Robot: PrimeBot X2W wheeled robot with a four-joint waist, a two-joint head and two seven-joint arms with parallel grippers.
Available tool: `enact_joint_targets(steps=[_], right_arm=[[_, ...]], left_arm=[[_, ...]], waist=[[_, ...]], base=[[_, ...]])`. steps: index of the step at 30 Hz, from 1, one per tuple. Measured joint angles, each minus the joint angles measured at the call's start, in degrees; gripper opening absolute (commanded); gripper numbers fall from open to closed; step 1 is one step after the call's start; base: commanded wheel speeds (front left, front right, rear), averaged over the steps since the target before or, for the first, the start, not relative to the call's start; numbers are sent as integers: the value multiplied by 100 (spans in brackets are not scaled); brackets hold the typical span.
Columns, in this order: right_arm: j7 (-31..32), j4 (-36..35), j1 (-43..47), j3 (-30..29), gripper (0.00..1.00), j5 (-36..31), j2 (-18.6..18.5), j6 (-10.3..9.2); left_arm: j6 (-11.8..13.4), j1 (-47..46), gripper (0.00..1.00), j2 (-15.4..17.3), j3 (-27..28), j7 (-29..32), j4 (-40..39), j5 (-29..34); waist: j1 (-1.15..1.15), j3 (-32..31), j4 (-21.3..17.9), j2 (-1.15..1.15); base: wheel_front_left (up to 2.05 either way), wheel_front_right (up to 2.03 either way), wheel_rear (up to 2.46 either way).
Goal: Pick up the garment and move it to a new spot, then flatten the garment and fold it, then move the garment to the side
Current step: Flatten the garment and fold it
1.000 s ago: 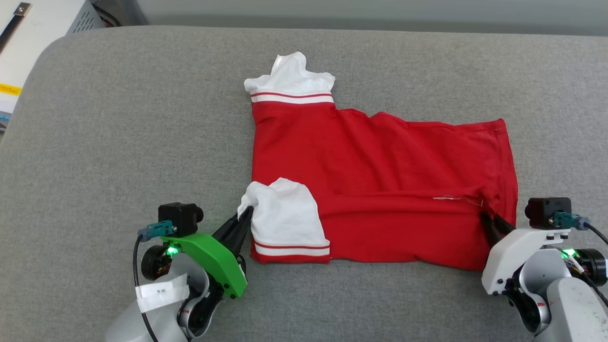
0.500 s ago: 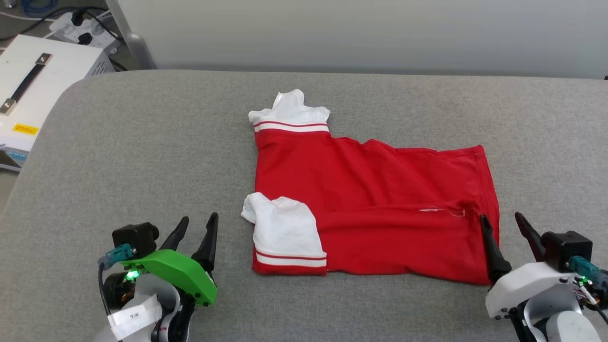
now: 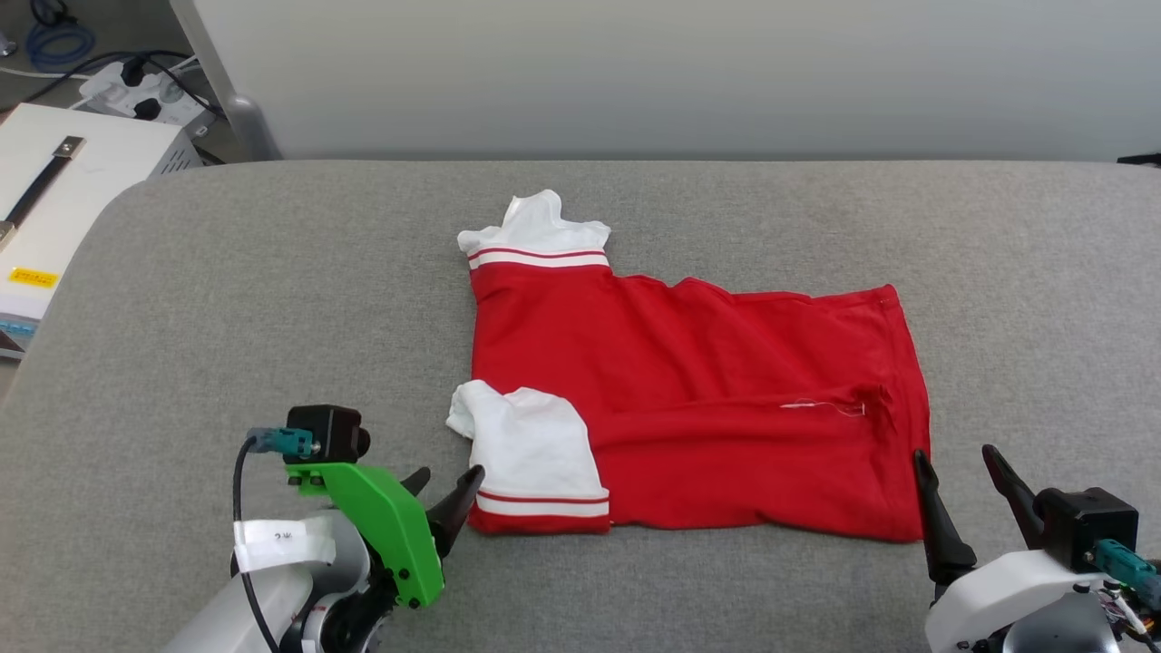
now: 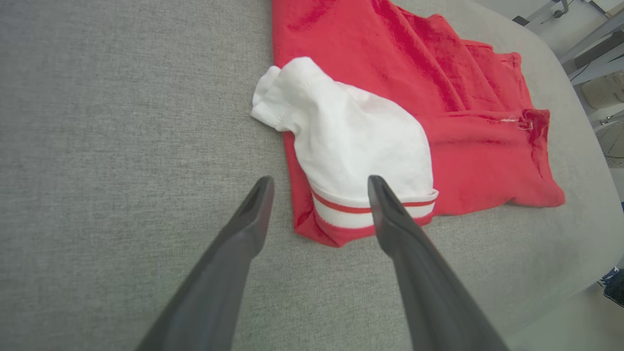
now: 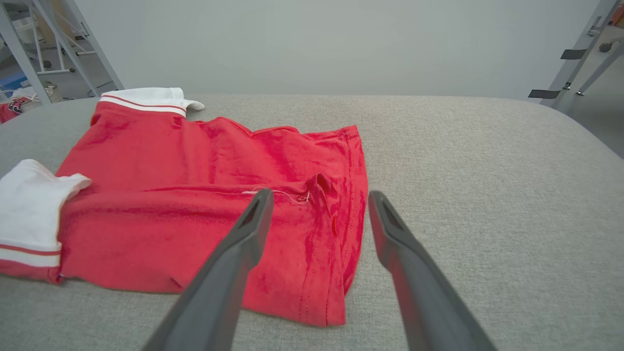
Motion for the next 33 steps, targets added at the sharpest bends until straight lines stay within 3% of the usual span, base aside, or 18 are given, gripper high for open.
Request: enact_joint_targets(steps=[8, 16, 17, 18, 24, 33], right_arm=[[83, -208, -7, 111, 100, 232, 31, 0], [86, -183, -43, 79, 100, 410, 38, 0], [105, -176, -62, 30, 100, 443, 41, 0], [163, -169, -73, -3, 100, 479, 41, 0], [723, -151, -160, -116, 100, 539, 38, 0], [2598, -189, -249, -40, 100, 853, -115, -38]], left_arm=[[278, -219, 100, 104, -290, 870, -66, -22], [272, -556, 100, 69, -575, 1250, 531, 82], [147, -704, 33, 64, -684, 1456, 627, 100], [107, -737, 0, 64, -711, 1466, 668, 105], [-52, -782, 0, -59, -778, 1419, 792, 107], [-13, -538, 0, 1, -715, 740, 446, 308]], waist=[[0, 333, -188, 0], [0, 702, -379, 0], [0, 790, -450, 0], [0, 811, -473, 0], [0, 811, -508, 0], [0, 665, -387, 0]], base=[[0, 0, 0], [0, 0, 0], [0, 0, 0], [0, 0, 0], [0, 0, 0], [0, 0, 0]])
